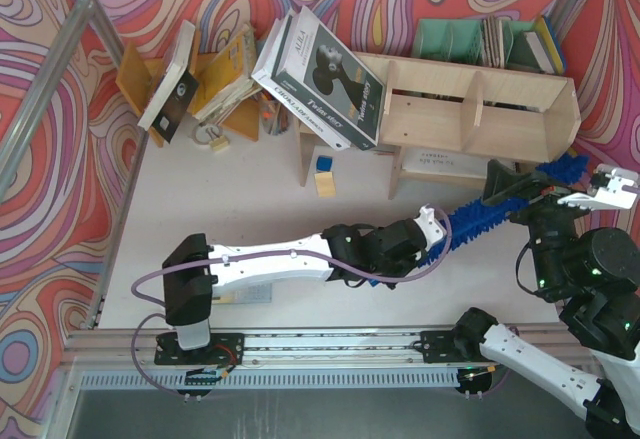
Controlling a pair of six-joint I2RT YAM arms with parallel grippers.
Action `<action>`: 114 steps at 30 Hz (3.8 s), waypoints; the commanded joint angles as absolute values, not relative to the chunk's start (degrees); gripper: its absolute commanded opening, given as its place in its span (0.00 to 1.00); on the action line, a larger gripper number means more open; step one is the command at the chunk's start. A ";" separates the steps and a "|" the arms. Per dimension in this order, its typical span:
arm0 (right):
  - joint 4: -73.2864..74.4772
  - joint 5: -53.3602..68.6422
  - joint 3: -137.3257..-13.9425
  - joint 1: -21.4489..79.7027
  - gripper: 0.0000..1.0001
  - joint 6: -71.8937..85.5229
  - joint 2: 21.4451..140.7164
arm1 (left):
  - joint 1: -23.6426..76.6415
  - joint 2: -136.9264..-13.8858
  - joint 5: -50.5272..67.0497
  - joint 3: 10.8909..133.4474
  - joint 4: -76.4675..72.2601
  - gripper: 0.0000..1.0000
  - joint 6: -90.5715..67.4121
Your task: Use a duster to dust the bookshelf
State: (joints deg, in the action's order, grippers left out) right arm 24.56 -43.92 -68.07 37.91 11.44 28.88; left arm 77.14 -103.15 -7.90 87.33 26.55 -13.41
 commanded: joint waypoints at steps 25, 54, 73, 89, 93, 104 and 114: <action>24.32 -45.28 -67.14 38.12 0.99 12.30 27.24 | 75.47 -111.38 -4.00 89.36 31.35 0.00 -14.73; 23.53 -44.73 -66.53 38.14 0.99 12.82 28.12 | 79.66 -84.56 -15.32 69.63 31.04 0.00 -25.96; 23.61 -44.30 -66.79 38.14 0.99 13.45 28.56 | 76.95 -83.30 -26.01 66.36 28.25 0.00 -31.51; 23.78 -44.54 -65.81 38.14 0.99 13.84 28.04 | 75.70 -90.60 -23.17 73.32 24.73 0.00 -30.96; 24.44 -44.52 -65.57 38.14 0.99 14.46 27.73 | 75.81 -93.54 -19.16 77.27 24.00 0.00 -28.60; 24.55 -44.61 -64.93 38.14 0.99 15.57 28.22 | 76.39 -103.22 -13.75 87.80 26.00 0.00 -23.77; 24.73 -44.58 -64.61 38.15 0.99 15.47 28.13 | 76.19 -100.23 -16.44 83.76 24.42 0.00 -25.17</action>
